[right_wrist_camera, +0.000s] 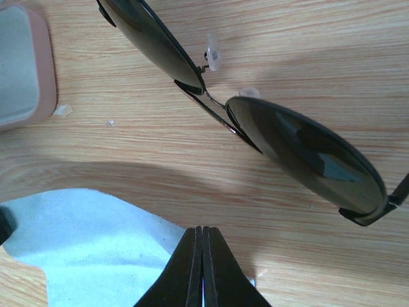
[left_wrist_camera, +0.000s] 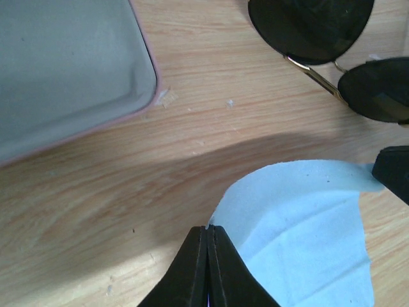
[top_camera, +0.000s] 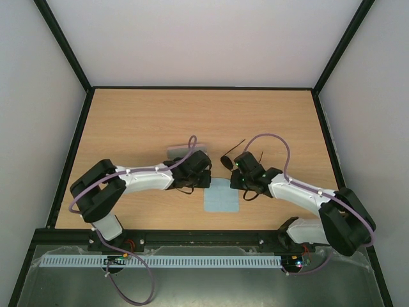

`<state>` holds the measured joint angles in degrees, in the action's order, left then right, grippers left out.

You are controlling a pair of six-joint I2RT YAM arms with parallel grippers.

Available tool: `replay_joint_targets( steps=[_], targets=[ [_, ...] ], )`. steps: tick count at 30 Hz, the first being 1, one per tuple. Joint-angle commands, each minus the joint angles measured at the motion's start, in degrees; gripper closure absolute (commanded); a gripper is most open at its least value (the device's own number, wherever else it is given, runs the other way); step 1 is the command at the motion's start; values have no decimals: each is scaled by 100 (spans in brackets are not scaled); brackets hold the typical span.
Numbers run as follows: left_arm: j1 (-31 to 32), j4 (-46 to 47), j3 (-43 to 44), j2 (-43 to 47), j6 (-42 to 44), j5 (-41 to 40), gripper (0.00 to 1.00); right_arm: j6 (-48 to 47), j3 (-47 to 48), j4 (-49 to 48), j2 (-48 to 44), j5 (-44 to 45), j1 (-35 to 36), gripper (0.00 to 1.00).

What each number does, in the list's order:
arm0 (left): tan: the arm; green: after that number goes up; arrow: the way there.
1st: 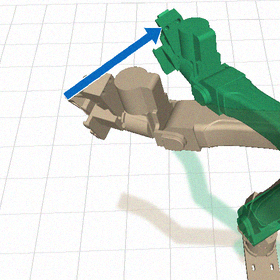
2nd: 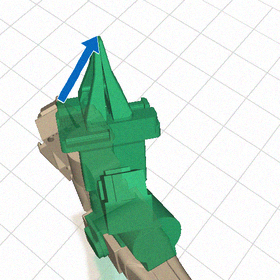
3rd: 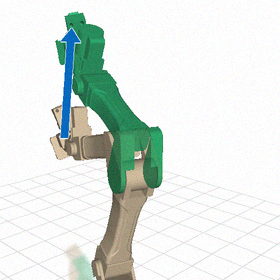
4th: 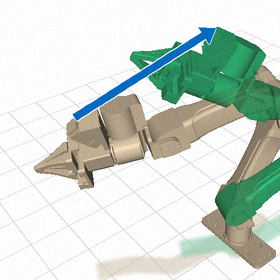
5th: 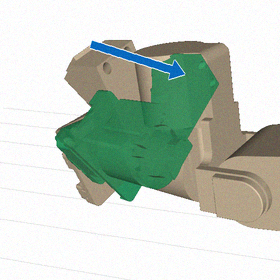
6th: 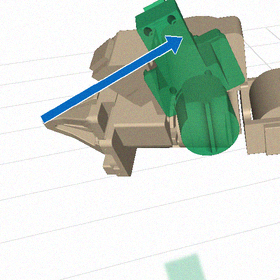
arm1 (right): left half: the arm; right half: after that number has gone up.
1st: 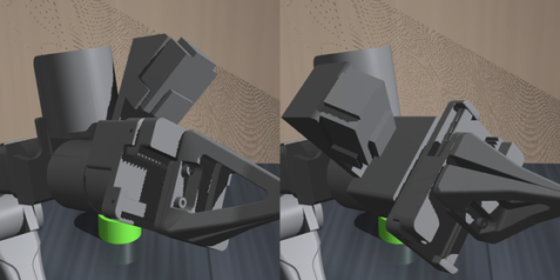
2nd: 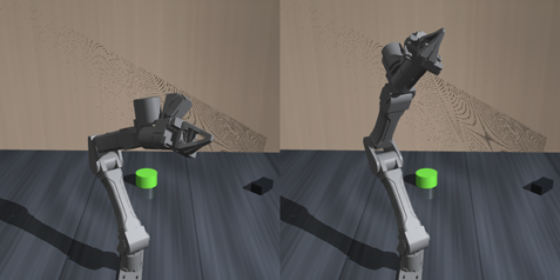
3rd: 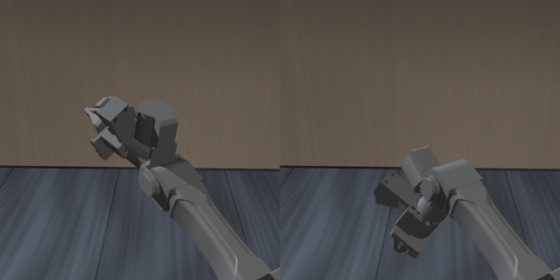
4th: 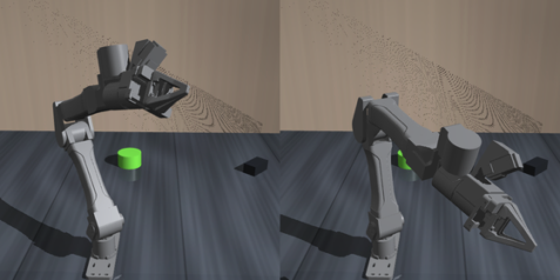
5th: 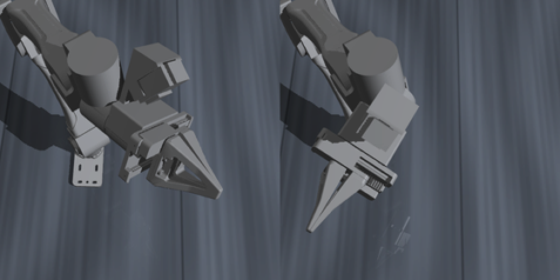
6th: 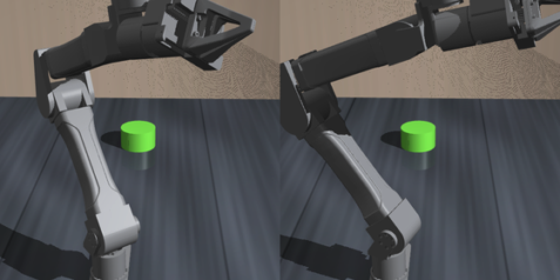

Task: Organize the sunglasses
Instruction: Fold the glasses cleaning cloth at the center of the board.

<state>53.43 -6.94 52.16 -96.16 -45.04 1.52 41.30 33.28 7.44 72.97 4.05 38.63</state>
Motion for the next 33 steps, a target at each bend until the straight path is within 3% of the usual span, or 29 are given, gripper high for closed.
replay_joint_targets(
  steps=[1,33],
  targets=[
    [146,27,-230,264,-47,22,98,-102,-185,100,-213,-138,-14,99],
    [836,46,-844,761,-504,-107,98,294,-847,578,-1205,-351,406,99]
  ],
)
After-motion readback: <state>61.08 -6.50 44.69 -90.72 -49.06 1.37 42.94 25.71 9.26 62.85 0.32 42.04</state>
